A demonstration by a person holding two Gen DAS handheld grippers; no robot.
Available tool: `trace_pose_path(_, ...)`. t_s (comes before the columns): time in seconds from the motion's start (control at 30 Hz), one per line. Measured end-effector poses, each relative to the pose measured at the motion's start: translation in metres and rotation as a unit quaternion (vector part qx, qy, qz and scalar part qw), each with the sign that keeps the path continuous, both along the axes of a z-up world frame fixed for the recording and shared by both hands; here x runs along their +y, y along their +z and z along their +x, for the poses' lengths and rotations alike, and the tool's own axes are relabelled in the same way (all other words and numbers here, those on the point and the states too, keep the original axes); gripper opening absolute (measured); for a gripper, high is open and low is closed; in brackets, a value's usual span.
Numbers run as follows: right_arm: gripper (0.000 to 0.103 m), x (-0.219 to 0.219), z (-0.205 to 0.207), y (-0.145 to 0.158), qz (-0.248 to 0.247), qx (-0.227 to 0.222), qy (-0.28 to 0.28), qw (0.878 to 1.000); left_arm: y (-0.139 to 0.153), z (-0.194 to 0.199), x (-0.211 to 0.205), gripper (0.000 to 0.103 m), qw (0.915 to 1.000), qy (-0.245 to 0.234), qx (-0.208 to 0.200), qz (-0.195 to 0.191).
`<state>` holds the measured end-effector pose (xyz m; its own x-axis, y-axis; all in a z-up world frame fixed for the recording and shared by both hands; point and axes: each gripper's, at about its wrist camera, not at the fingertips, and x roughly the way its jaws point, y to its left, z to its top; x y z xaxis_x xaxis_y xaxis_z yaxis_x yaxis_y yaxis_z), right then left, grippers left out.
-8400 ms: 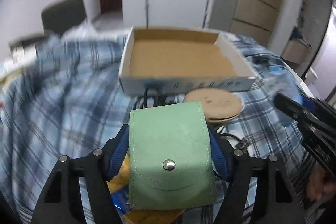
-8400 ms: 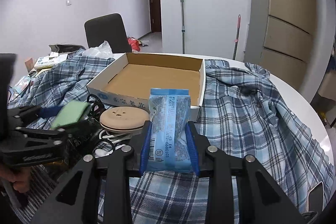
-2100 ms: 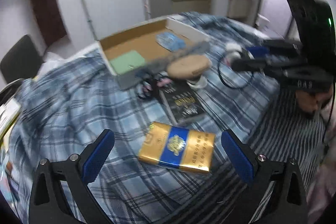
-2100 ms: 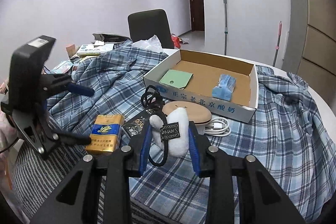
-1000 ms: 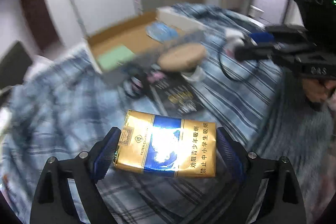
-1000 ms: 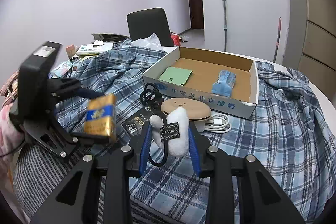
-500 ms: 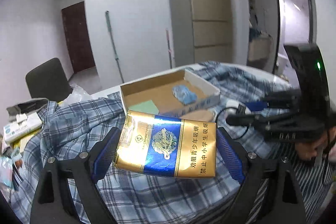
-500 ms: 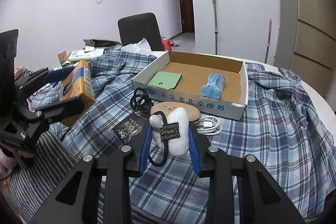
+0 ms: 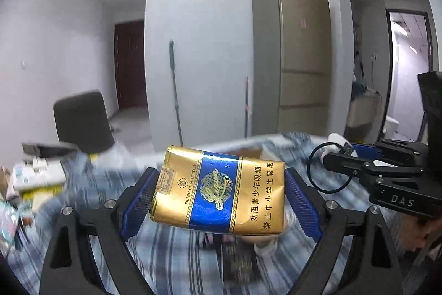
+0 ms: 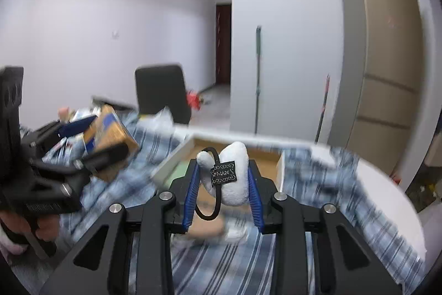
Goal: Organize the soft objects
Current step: 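Lower the plush and the cigarette pack into the box and open both grippers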
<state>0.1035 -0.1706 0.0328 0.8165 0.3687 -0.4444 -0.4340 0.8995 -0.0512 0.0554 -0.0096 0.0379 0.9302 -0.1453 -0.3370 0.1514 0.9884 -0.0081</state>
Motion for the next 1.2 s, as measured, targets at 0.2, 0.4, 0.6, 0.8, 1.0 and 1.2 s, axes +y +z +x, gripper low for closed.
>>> trace_pose_path(0.2,0.032,0.009,0.033,0.019,0.012,-0.047,-0.032,0.998,0.026,0.030,-0.007,0.091,0.9987,0.013,-0.049,0.003)
trace_pose_path(0.4,0.032,0.007,0.074,-0.003,0.039,-0.020,-0.054,0.998,0.031,0.059,-0.005,0.091,0.9963,0.030,-0.080,-0.012)
trace_pose_path(0.6,0.032,0.001,0.089,-0.041,0.057,-0.012,-0.046,0.997,0.003,0.092,-0.003,0.092,0.9970,0.031,-0.071,-0.007)
trace_pose_path(0.8,0.032,-0.004,0.098,-0.067,0.054,-0.026,-0.051,0.997,-0.031,0.108,0.001,0.092,0.9985,0.027,-0.045,-0.013)
trace_pose_path(1.0,0.033,0.006,0.101,-0.090,0.033,-0.016,-0.047,0.998,-0.057,0.119,-0.003,0.092,0.9982,0.034,-0.049,0.008)
trace_pose_path(1.2,0.033,0.012,0.095,-0.089,0.020,-0.033,-0.036,0.999,-0.076,0.120,-0.003,0.092,0.9982,0.036,-0.045,0.016)
